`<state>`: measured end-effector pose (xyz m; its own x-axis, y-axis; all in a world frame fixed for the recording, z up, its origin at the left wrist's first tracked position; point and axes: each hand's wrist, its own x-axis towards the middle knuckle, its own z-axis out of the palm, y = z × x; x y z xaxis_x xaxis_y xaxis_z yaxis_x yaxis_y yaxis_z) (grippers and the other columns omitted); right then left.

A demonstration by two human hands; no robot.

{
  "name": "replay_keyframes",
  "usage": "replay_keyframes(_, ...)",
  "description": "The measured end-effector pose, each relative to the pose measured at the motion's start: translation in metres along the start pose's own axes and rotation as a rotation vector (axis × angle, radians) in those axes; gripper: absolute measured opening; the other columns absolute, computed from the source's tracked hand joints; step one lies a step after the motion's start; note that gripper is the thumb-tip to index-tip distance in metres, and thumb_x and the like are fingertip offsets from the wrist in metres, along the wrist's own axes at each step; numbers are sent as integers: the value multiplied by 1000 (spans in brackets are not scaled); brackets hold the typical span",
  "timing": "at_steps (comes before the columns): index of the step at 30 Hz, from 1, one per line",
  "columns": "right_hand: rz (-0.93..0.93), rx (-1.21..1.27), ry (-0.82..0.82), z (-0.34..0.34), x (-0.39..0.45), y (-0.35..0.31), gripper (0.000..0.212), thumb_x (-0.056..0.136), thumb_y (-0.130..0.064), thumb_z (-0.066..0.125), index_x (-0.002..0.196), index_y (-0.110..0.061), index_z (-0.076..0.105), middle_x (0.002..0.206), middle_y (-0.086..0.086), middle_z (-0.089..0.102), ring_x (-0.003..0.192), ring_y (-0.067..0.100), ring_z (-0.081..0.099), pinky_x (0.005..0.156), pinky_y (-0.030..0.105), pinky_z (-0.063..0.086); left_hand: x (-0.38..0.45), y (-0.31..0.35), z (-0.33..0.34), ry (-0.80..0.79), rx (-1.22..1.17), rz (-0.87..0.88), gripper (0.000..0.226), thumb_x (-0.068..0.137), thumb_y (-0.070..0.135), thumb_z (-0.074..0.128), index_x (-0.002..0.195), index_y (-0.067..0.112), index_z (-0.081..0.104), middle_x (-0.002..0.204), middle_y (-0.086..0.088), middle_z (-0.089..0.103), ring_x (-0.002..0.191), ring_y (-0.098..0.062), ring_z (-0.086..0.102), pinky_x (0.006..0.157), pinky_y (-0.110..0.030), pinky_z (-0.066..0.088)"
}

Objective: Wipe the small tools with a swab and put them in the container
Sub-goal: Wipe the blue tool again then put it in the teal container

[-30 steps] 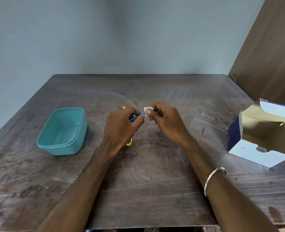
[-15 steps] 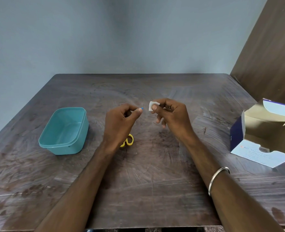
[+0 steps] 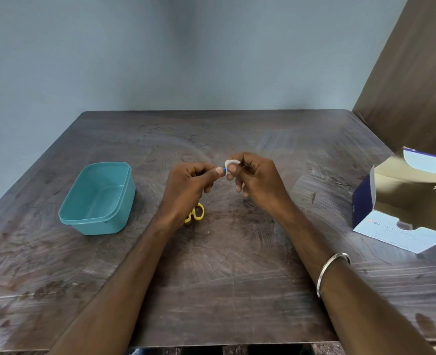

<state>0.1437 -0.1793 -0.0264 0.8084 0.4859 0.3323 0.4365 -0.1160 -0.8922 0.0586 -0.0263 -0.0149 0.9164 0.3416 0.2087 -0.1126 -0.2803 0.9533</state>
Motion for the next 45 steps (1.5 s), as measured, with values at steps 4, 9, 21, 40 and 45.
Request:
replay_keyframes(4,20,3,16,0,1,1,10,100,-16,59,98,-16,68,77,-1,69,54,14,58,48,17,44,1,-2,0,-4,-25,-16,23,93,23,67,89,3,76,51,5,50,36,-2,31,41,-12,26)
replay_keyframes(9,112,152,160,-2,2,-1,13,97,-19,65,106,-16,74,84,7,75,60,19,63,46,28,47,1,-3,-3,34,-126,-72,19,95,23,64,94,7,76,61,-4,53,38,-7,29,38,-18,24)
replay_keyframes(21,181,284,170,11,-6,-11,8,92,-16,71,91,-22,76,80,4,78,57,18,66,47,30,47,-2,-4,3,66,-110,-5,13,90,17,71,102,20,76,79,-7,75,47,-16,49,41,-24,40)
replay_keyframes(40,244,486,5,5,-3,-5,26,91,-15,70,116,-7,73,95,12,75,68,18,62,55,31,52,-1,-7,-1,80,-87,54,28,88,15,73,115,12,69,85,-9,75,50,-15,61,44,-28,48)
replay_keyframes(45,244,477,65,5,-3,-5,20,92,-19,69,108,-10,76,92,9,77,63,15,62,53,30,49,0,-7,-1,55,-89,59,28,89,15,72,117,12,68,86,-4,77,50,-16,61,45,-29,48)
